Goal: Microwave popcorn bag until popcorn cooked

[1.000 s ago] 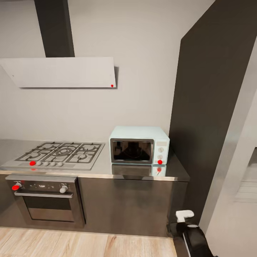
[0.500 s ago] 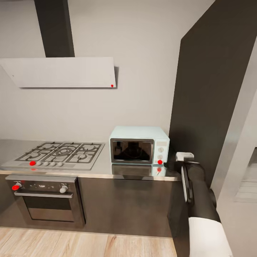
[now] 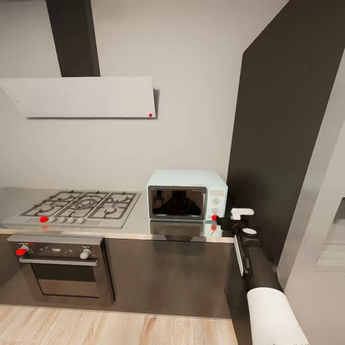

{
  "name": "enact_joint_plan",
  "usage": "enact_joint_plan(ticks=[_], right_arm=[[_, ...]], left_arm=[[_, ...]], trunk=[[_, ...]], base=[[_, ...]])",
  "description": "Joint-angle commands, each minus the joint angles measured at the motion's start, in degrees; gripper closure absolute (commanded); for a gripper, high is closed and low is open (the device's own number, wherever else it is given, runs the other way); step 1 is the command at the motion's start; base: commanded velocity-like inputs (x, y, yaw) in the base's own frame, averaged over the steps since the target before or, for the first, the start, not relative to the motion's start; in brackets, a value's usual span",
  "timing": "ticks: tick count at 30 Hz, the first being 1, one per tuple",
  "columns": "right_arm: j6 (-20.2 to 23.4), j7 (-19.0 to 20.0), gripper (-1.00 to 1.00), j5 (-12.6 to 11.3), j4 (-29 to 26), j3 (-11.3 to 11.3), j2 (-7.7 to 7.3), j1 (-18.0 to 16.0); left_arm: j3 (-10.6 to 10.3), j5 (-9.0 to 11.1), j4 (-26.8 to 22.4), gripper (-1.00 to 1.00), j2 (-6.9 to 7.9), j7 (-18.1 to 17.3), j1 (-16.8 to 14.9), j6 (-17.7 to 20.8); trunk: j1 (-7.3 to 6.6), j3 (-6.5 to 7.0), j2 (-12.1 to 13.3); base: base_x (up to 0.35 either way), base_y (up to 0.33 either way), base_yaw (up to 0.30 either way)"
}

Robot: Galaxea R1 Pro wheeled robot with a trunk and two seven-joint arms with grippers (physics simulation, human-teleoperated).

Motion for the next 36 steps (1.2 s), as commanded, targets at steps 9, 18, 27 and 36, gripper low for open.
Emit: enact_joint_plan(ticks=[9, 18, 27, 36], right_arm=[[-0.9, -1.9, -1.00, 0.0, 1.1, -1.5, 0.07, 0.7], [-1.1, -1.4, -1.00, -0.1, 6.1, -1.6, 0.07, 0.8], [-1.2, 0.9, -1.00, -0.1, 6.8, -1.7, 0.07, 0.8], [-1.0, 1.7, -1.00, -0.1, 8.7, -1.7, 0.07, 0.8]], left_arm=[[-0.2, 0.3, 0.0, -1.00, -0.02, 0.2, 0.0, -0.1], [-0.2, 0.1, 0.0, -1.00, -0.02, 0.0, 0.0, 0.1], [-0.2, 0.0, 0.0, -1.00, -0.02, 0.0, 0.0, 0.1], [-0.2, 0.0, 0.0, -1.00, -0.02, -0.2, 0.0, 0.1]], trunk=[[0.01, -0.09, -0.1], [0.01, -0.09, -0.1], [0.01, -0.09, -0.1], [0.01, -0.09, -0.1]], base=[[0.000, 0.000, 0.000], [0.139, 0.000, 0.000], [0.294, 0.000, 0.000], [0.045, 0.023, 0.000]])
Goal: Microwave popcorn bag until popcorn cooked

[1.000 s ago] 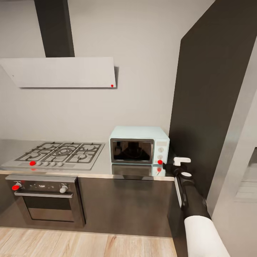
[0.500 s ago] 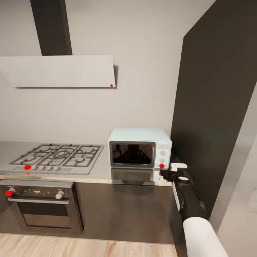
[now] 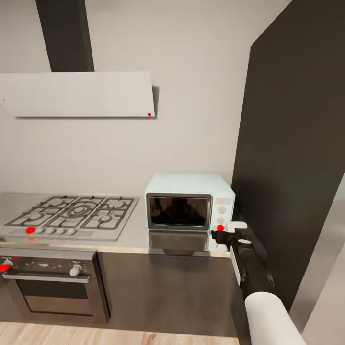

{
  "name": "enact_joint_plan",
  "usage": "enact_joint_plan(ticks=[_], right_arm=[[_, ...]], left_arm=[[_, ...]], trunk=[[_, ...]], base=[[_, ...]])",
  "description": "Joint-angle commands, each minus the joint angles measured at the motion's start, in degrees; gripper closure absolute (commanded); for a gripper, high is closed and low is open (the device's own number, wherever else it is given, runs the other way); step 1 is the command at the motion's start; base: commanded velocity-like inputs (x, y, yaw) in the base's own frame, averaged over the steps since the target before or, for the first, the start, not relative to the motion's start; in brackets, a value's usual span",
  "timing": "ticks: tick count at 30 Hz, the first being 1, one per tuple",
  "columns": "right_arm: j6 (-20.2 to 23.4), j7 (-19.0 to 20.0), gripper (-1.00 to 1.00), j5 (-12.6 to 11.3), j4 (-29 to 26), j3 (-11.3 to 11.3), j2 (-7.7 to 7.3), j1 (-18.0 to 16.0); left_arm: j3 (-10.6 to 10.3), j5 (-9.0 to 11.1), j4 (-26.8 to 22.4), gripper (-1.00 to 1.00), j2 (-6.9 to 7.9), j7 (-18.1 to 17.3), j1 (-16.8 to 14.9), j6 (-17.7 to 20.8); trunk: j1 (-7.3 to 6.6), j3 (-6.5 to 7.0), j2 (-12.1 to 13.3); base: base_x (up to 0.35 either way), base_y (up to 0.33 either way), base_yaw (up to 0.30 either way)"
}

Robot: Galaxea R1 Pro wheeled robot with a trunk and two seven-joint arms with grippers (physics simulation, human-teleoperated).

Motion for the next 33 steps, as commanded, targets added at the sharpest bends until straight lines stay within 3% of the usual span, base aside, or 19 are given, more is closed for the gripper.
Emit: enact_joint_plan(ticks=[1, 10, 17, 19, 21, 33], right_arm=[[0.2, 0.5, -1.00, 0.6, 0.0, -0.3, 0.08, -0.1], [0.9, 0.2, -1.00, 0.8, 1.1, -0.3, 0.08, -0.1], [1.0, 0.0, -1.00, 0.9, 2.2, -1.4, 0.08, -0.1], [1.0, 0.1, -1.00, 0.9, 2.8, -1.8, -1.26, -0.1], [1.0, 0.2, -1.00, 0.9, 2.9, -1.8, -1.62, -0.1], [0.2, 1.8, -1.00, 0.9, 3.3, -1.8, -1.91, -0.1]], left_arm=[[-0.2, 0.2, 0.0, -1.00, -0.02, 0.1, 0.0, -0.1], [-0.2, -0.6, 0.0, -1.00, -0.02, -0.1, 0.0, -0.1], [-0.2, -0.5, 0.0, -1.00, -0.02, -0.1, 0.0, -0.1], [-0.2, -0.5, 0.0, -1.00, -0.02, -0.1, 0.0, -0.1], [-0.2, -0.5, 0.0, -1.00, -0.02, -0.1, 0.0, -0.1], [-0.2, -0.3, 0.0, -1.00, -0.02, 0.2, 0.0, -0.2]], trunk=[[0.02, -0.09, -0.1], [0.02, -0.05, -0.1], [0.02, 0.21, -0.1], [0.02, 0.29, -0.1], [0.02, 0.34, -0.1], [0.02, 0.37, -0.1]], base=[[0.164, 0.155, 0.000], [0.206, 0.185, -0.010], [0.018, 0.016, -0.195], [0.001, 0.001, -0.215], [0.000, 0.000, -0.151], [0.000, 0.000, -0.015]])
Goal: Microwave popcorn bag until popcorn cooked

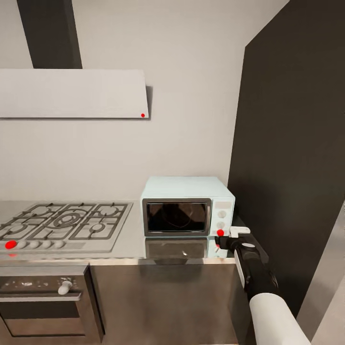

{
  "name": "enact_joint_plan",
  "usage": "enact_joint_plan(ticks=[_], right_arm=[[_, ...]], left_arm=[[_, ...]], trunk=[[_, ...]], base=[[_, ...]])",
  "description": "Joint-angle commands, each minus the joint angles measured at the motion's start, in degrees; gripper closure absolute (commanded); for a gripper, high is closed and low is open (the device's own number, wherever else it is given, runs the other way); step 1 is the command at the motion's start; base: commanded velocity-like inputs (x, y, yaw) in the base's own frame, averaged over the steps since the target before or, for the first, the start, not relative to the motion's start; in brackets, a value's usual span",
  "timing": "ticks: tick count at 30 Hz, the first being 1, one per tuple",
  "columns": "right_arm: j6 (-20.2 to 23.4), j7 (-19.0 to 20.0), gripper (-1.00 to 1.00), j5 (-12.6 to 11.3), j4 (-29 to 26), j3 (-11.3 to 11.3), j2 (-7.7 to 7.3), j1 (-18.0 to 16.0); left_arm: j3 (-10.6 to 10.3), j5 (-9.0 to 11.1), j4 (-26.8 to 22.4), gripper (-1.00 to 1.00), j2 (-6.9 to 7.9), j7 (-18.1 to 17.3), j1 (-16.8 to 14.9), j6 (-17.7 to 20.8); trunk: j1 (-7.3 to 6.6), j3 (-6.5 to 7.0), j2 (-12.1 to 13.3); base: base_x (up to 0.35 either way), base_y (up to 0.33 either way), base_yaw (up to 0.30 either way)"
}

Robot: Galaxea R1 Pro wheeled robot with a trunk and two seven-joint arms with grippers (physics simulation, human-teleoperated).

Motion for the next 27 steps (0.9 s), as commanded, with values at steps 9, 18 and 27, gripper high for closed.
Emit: enact_joint_plan(ticks=[9, 18, 27], right_arm=[[0.4, 0.7, -1.00, 0.5, -0.2, -0.3, -0.06, -0.1], [0.2, 0.7, -1.00, 0.5, -0.1, -0.3, -0.04, -0.1], [0.2, 4.6, -1.00, 0.9, 1.7, -0.3, -0.18, -0.1]], left_arm=[[-0.2, 0.4, 0.0, -1.00, -0.02, 0.5, 0.0, -0.2], [-0.2, 0.3, 0.0, -1.00, -0.02, 0.4, 0.0, -0.2], [-0.2, 0.3, 0.0, -1.00, -0.02, 0.4, 0.0, -0.1]], trunk=[[0.01, -0.09, -0.1], [0.01, -0.09, -0.1], [0.01, -0.09, -0.1]], base=[[0.010, -0.006, 0.000], [0.102, -0.091, 0.000], [0.003, -0.003, 0.000]])
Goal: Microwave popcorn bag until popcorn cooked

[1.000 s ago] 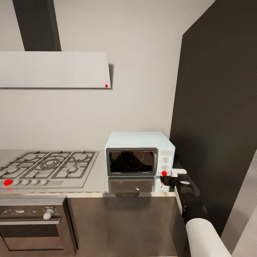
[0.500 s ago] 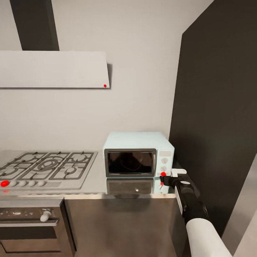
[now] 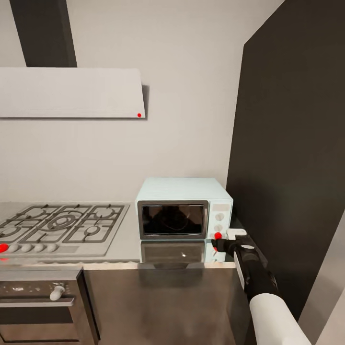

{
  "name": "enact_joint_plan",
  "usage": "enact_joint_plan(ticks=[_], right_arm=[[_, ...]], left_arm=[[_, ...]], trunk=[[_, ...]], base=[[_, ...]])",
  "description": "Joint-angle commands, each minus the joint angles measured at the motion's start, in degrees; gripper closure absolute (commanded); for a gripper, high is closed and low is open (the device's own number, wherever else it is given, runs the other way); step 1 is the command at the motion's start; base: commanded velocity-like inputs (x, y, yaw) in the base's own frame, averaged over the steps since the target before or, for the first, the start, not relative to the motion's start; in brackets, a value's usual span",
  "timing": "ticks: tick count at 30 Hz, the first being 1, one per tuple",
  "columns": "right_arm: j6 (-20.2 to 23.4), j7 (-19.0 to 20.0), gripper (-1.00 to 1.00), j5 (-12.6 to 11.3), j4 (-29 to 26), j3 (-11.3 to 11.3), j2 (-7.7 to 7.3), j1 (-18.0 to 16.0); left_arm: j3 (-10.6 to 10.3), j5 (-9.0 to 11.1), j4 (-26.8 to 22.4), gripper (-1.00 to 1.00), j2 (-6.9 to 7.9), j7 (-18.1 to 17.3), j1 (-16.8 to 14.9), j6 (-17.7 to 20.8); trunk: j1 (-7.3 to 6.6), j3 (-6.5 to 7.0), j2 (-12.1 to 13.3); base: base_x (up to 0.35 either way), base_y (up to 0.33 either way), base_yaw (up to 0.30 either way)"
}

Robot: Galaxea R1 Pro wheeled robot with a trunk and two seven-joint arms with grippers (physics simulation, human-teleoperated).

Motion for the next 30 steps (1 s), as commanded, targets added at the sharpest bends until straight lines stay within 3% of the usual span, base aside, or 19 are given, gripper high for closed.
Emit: enact_joint_plan(ticks=[1, 8, 13, 22, 23, 30], right_arm=[[0.2, 0.5, -1.00, 0.6, -0.1, -0.3, 0.08, -0.1], [0.2, 0.4, -1.00, 0.7, 0.0, -0.4, 0.01, -0.1], [0.1, 0.5, -1.00, 0.4, 0.0, -0.4, -1.49, -0.1], [0.1, 0.4, -1.00, 0.5, 0.1, -0.3, -1.75, -0.1], [0.1, 0.3, 1.00, 0.5, 0.1, -0.3, -1.70, -0.1], [0.4, 0.3, 1.00, 0.5, 0.2, -0.3, -1.48, -0.1]], left_arm=[[-0.2, 0.3, 0.0, -1.00, -0.02, 0.2, 0.0, -0.1], [-0.2, 0.2, 0.0, -1.00, -0.02, 0.2, 0.0, -0.1], [-0.2, 0.2, 0.0, -1.00, 0.01, 0.1, 0.0, -0.1], [-0.2, 0.3, 0.0, -1.00, 0.06, 0.1, 0.0, -0.1], [-0.2, 0.3, 0.0, -1.00, 0.06, 0.1, 0.0, -0.1], [-0.2, 0.3, 0.0, -1.00, 0.03, 0.1, 0.0, -0.1]], trunk=[[0.01, -0.09, -0.1], [0.01, -0.09, -0.1], [0.01, -0.09, -0.1], [0.01, -0.09, -0.1], [0.01, -0.09, -0.1], [0.01, -0.09, -0.1]], base=[[0.000, 0.000, 0.000], [0.003, 0.000, 0.000], [0.152, 0.000, 0.000], [0.053, 0.000, 0.000], [0.002, 0.000, 0.000], [0.000, 0.000, 0.000]])
